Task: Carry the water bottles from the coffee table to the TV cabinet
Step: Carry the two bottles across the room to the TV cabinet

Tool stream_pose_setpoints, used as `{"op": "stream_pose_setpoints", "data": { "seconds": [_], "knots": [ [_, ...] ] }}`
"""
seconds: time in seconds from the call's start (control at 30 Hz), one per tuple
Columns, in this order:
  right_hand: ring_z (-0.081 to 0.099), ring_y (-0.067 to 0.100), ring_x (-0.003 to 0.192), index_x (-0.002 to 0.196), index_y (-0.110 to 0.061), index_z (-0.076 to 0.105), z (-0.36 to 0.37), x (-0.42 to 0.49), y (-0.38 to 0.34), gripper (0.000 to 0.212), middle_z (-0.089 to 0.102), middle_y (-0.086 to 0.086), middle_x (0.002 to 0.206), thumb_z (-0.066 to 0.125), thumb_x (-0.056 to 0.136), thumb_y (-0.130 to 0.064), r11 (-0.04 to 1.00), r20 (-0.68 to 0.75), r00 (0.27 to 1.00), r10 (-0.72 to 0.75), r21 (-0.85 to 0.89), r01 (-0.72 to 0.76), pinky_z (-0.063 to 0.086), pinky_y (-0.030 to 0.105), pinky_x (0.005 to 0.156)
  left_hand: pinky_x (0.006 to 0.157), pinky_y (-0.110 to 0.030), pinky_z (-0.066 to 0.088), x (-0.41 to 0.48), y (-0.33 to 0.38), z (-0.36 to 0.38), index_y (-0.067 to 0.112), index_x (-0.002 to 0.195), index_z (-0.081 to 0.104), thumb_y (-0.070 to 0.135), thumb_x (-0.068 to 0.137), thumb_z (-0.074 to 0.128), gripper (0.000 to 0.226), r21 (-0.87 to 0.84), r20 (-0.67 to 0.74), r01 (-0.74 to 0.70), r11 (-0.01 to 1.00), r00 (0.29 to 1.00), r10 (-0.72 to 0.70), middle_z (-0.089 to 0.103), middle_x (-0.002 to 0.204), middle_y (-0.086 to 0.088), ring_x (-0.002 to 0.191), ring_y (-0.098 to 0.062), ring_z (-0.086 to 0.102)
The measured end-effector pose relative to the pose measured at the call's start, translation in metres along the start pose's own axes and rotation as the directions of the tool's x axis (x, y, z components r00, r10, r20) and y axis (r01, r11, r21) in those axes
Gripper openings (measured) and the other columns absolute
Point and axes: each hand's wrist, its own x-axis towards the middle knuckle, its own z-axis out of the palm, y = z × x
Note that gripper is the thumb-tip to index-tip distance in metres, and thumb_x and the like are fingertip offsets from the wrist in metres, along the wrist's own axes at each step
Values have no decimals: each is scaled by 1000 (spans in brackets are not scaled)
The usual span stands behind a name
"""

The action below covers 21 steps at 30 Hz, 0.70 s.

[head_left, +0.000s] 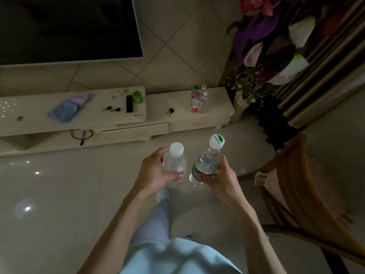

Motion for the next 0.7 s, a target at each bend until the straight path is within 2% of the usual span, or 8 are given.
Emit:
{"op": "stream_pose_setpoints", "data": {
  "seconds": [0.17,0.33,0.43,0.57,0.7],
  "knots": [
    [66,16,97,110,-36,46,2,72,-20,59,65,-10,107,84,66,-42,999,8,999,52,-10,-52,56,41,87,71,-11,41,85,-6,-11,23,121,58,20,53,92,76,-4,33,43,999,999,-43,65,106,6,94,-12,60],
    [64,17,102,123,-31,45,-2,156,-59,67,62,-10,110,82,68,-42,996,-9,998,70,-56,-70,53,37,88,71,-19,39,182,12,-29,21,116,59,20,54,91,70,10,87,29,1000,996,-30,62,103,6,95,-13,57],
    [58,11,97,127,-26,42,-6,202,-89,68,55,-14,107,82,73,-38,995,-20,998,66,-72,-67,47,21,78,78,-24,43,229,22,-38,24,116,58,22,55,91,70,5,129,22,1000,991,-22,62,105,7,97,-15,58],
    [54,5,93,131,-20,43,-4,250,-115,71,53,-13,107,83,74,-33,995,-32,998,45,-92,-48,36,3,64,79,-24,42,281,30,-45,24,118,58,21,57,90,69,-4,173,15,1000,985,-14,63,107,8,97,-14,59],
    [52,-6,78,128,-16,47,-5,288,-119,67,55,-12,102,84,74,-30,992,-35,998,55,-115,-59,34,-8,64,78,-23,40,320,32,-45,22,116,59,17,57,89,66,-18,134,61,998,989,-58,61,103,7,95,-16,59]
  ]
}}
